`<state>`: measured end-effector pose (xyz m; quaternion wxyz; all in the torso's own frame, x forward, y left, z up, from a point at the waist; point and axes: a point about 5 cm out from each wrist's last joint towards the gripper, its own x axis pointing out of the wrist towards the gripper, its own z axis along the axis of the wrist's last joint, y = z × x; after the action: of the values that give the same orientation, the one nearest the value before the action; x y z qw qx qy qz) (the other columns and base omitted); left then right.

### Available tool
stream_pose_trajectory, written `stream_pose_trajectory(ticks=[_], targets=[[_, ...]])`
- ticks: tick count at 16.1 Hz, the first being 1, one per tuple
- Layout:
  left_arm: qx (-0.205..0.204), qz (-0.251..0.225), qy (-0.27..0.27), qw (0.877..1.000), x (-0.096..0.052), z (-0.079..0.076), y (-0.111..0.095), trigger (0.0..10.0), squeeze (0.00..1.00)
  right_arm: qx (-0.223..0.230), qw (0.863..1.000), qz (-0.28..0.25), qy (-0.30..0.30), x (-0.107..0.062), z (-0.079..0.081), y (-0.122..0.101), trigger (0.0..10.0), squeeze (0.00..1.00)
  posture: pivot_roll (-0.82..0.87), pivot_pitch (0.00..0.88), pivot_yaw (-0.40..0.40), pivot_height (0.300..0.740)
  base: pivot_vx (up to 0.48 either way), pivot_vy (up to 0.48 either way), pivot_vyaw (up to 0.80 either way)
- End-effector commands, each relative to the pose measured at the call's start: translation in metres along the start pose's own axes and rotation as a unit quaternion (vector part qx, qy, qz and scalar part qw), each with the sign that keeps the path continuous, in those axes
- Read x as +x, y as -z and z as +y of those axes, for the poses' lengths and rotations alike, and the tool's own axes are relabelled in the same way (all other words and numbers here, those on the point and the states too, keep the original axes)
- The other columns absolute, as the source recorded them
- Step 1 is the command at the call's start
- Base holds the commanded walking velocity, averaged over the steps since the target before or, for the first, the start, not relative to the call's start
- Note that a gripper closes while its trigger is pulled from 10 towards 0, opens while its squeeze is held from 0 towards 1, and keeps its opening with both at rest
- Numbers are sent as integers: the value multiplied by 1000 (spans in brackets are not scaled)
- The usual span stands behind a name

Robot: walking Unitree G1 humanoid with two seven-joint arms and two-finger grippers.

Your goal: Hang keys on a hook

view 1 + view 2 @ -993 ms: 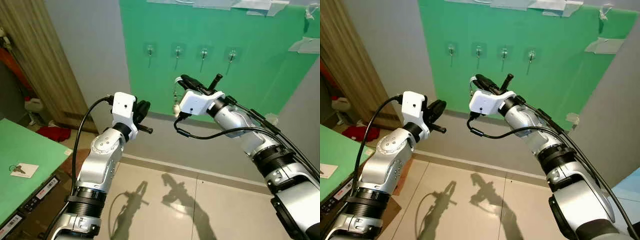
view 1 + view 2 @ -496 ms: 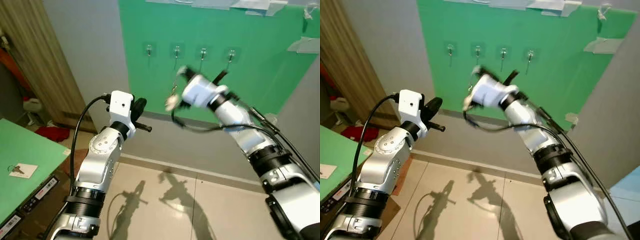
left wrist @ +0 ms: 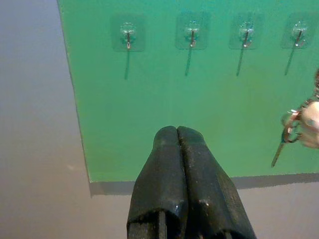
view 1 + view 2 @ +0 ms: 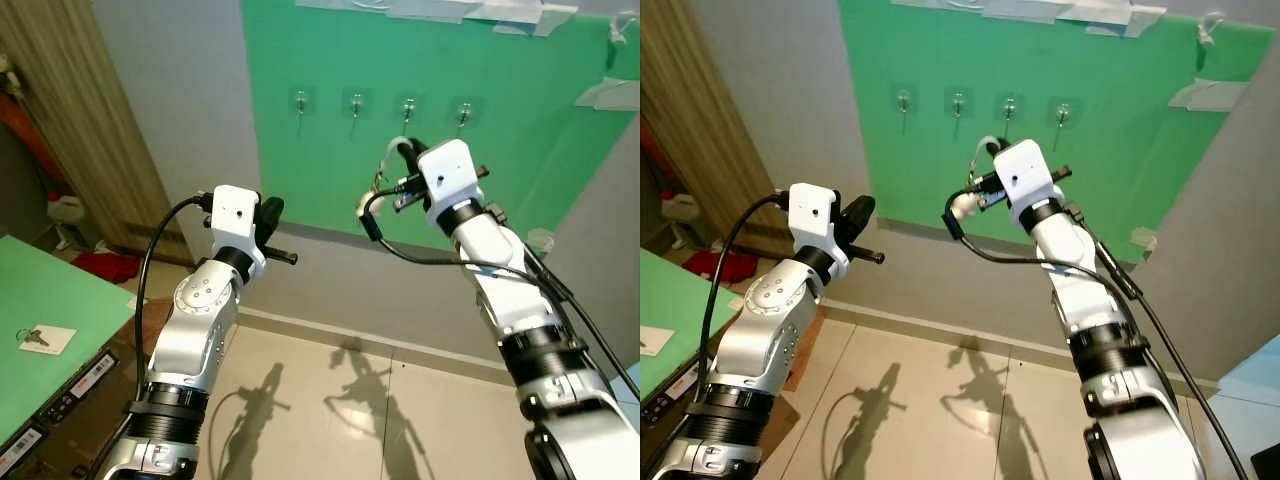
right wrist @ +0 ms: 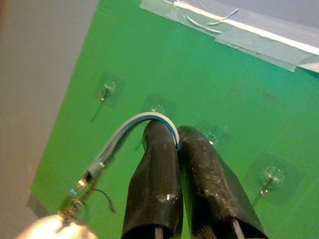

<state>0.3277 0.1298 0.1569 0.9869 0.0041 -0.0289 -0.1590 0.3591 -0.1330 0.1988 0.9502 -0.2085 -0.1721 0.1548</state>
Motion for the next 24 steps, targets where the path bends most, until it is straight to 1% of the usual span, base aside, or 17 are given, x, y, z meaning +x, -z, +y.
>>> stream_pose_trajectory(ticks=[1, 2, 4, 5, 6, 7, 9, 10, 11, 12, 14, 16, 18, 20, 21, 22, 24], targets=[[1, -7, -14, 1000, -1, 4, -5, 10000, 0, 17, 1000, -6, 0, 0, 0, -6, 0, 0, -39, 0, 9, 740, 0, 0, 0], [-2, -9, -24, 1000, -2, 5, -5, 10000, 0, 28, 1000, -2, -1, -1, 2, -5, 0, 0, -38, 0, 10, 740, 0, 0, 0], [-4, -24, -22, 999, -4, 3, -10, 10000, 0, 49, 999, -2, 2, -1, 2, -9, 0, 0, -37, 0, 9, 740, 0, 0, 0], [1, -33, -21, 999, -6, 3, -13, 10000, 0, 70, 998, -1, 9, -3, 1, -10, 0, 0, -37, 0, 7, 740, 0, 0, 0], [7, -51, -24, 998, -8, 2, -21, 10000, 0, 112, 993, -4, 23, -4, -2, -13, 0, 0, -33, 0, 3, 740, 0, 0, 0], [9, -62, -27, 998, -9, 2, -27, 10000, 0, 142, 989, -5, 31, -5, -4, -17, 0, 0, -30, 0, 3, 740, 0, 0, 0], [9, -78, -32, 996, -11, 4, -37, 10000, 0, 169, 985, -9, 33, -8, -2, -25, 0, 0, -24, 0, 0, 740, 0, 0, 0], [16, -83, -35, 996, -13, 5, -40, 10000, 0, 178, 983, -8, 34, -12, -1, -28, 0, 0, -23, 0, -1, 740, 0, 0, 0], [24, -84, -36, 996, -16, 5, -41, 10000, 0, 181, 983, -4, 33, -18, 1, -28, 0, 0, -20, 0, -4, 740, 0, 0, 0], [21, -85, -36, 996, -17, 4, -41, 10000, 0, 181, 983, 1, 33, -21, 2, -28, 0, 0, -19, 0, -6, 740, 0, 0, 0], [15, -83, -43, 996, -21, 5, -41, 10000, 0, 191, 981, 24, 36, -35, 0, -24, 0, 0, -25, 0, -8, 740, 0, 0, 0], [-1, -79, -60, 995, -26, 7, -40, 10000, 0, 195, 979, 52, 38, -50, 4, -15, 0, 0, -26, 0, -7, 740, 0, 0, 0], [-13, -58, -69, 996, -38, 8, -34, 10000, 0, 198, 976, 85, 40, -70, 11, -3, 0, 0, -25, 0, -1, 740, 0, 0, 0], [-13, -36, -72, 997, -46, 7, -24, 10000, 0, 194, 972, 121, 48, -93, 17, 15, 0, 0, -25, 0, 4, 740, 0, 0, 0], [-11, -30, -74, 997, -48, 8, -21, 10000, 0, 201, 969, 134, 57, -100, 18, 21, 0, 0, -27, 0, 8, 740, 0, 0, 0], [-10, -26, -75, 997, -47, 8, -21, 10000, 0, 203, 968, 137, 59, -101, 19, 21, 0, 0, -27, 0, 11, 740, 0, 0, 0], [4, -30, -74, 997, -45, 8, -24, 10000, 0, 206, 969, 120, 64, -92, 17, 13, 0, 0, -26, 0, 14, 740, 146, 0, 0]])
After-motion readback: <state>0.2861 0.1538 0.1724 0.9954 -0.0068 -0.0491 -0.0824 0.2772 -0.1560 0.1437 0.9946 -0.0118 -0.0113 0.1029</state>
